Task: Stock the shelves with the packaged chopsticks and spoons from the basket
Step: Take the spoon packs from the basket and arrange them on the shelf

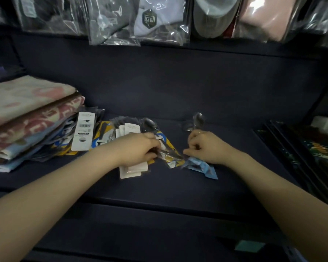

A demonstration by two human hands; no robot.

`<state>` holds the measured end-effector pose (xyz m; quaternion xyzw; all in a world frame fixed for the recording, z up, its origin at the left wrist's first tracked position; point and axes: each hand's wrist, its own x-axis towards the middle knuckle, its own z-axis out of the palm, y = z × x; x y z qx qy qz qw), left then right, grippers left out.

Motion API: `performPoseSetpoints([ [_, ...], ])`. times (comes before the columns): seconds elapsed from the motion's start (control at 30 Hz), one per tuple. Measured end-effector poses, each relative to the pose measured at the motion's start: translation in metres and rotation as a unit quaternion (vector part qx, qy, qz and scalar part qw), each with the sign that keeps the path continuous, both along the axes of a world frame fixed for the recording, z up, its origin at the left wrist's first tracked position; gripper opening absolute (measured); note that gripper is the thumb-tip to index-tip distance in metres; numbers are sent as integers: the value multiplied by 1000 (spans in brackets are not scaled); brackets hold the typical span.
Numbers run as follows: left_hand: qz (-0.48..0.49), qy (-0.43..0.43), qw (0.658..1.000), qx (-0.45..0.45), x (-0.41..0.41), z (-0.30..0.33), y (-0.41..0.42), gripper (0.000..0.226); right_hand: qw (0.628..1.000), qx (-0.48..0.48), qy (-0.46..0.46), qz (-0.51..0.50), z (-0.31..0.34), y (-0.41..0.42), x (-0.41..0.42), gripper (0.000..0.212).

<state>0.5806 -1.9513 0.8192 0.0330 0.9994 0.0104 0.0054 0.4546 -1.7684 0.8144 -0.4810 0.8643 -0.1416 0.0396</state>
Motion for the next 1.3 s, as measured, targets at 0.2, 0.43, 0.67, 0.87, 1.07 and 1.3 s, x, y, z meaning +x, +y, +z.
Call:
performPoseSetpoints([
  [0.2,-65,82,991,-87,-7,7,-3,27,1000,-14,-11,14,24,-5,25,25],
  [0.43,-30,229,973,7,-9,11,11,45,995,-82,39,-42,50,4,29,24],
  [0.67,1,-7,998,58,1,-10,-9,51,969,-15,55,-240,19,17,15,32],
  [0.87,6,99,991,94,25,8,-35,48,987,-39,152,-45,2,-40,56,58],
  [1.07,194,106,975,2,65,-6,-88,65,992,90,-40,-81,-6,-90,80,84],
  [1.3,310,29,950,32,95,-14,-115,78,981,64,32,-178,-7,-138,115,99],
])
